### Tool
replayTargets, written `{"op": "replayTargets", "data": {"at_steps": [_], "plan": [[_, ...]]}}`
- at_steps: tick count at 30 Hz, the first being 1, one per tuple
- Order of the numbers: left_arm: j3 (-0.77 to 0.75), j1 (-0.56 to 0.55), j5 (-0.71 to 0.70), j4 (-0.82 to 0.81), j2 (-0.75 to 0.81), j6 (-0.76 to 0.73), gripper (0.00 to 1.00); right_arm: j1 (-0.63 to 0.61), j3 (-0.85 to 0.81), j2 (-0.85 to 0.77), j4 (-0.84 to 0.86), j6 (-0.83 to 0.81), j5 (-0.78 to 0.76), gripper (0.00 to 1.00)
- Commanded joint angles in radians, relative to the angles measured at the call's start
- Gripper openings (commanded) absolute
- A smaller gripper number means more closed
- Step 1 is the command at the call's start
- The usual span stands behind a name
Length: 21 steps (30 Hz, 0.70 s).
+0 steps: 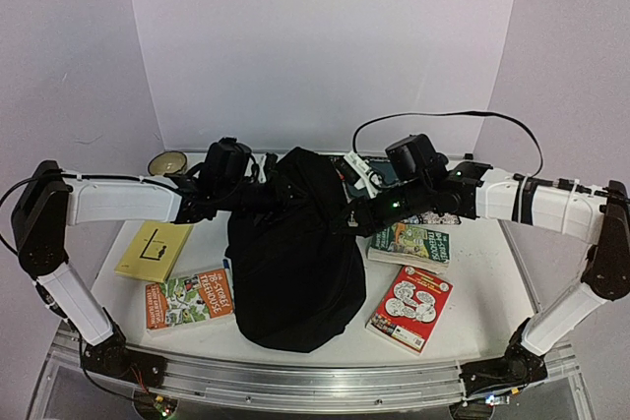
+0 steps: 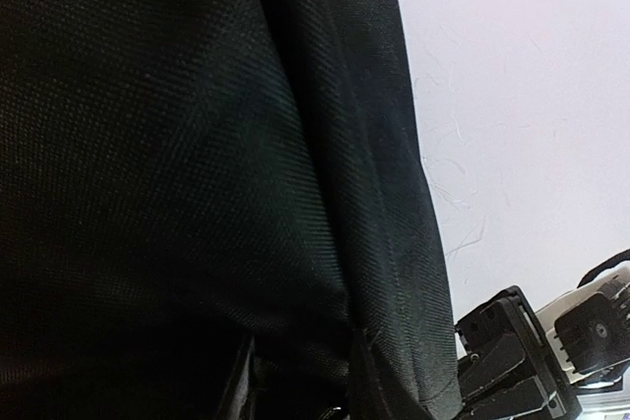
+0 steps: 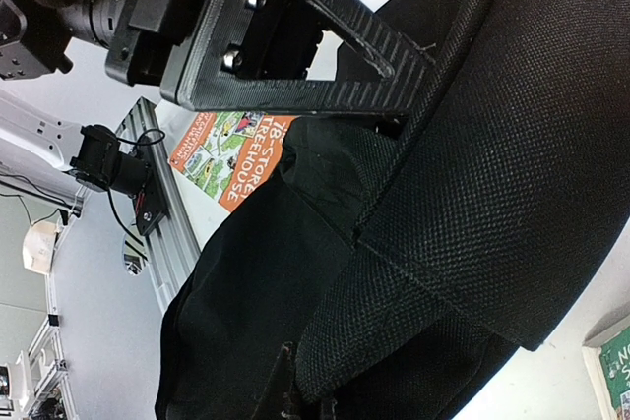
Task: Pack the student bag
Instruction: Unzip the lower front pocket of the student bag.
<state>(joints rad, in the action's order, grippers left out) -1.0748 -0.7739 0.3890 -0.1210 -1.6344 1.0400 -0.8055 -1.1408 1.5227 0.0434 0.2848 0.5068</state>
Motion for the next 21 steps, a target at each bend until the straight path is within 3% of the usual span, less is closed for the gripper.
{"op": "replayTargets", "data": {"at_steps": [1,12,21], "plan": [[-0.015,-0.013,-0.002,-0.047,0.025,0.017,0.29,-0.001,-0.049,-0.002,0.034,-0.020,0.013,0.00],[0.030,-0.013,-0.039,-0.049,0.054,0.016,0.01,-0.002,-0.042,-0.018,0.038,-0.021,-0.015,0.00],[0.109,-0.012,-0.151,-0.025,0.130,-0.031,0.00,-0.001,-0.002,-0.088,0.036,-0.030,-0.146,0.00]]}}
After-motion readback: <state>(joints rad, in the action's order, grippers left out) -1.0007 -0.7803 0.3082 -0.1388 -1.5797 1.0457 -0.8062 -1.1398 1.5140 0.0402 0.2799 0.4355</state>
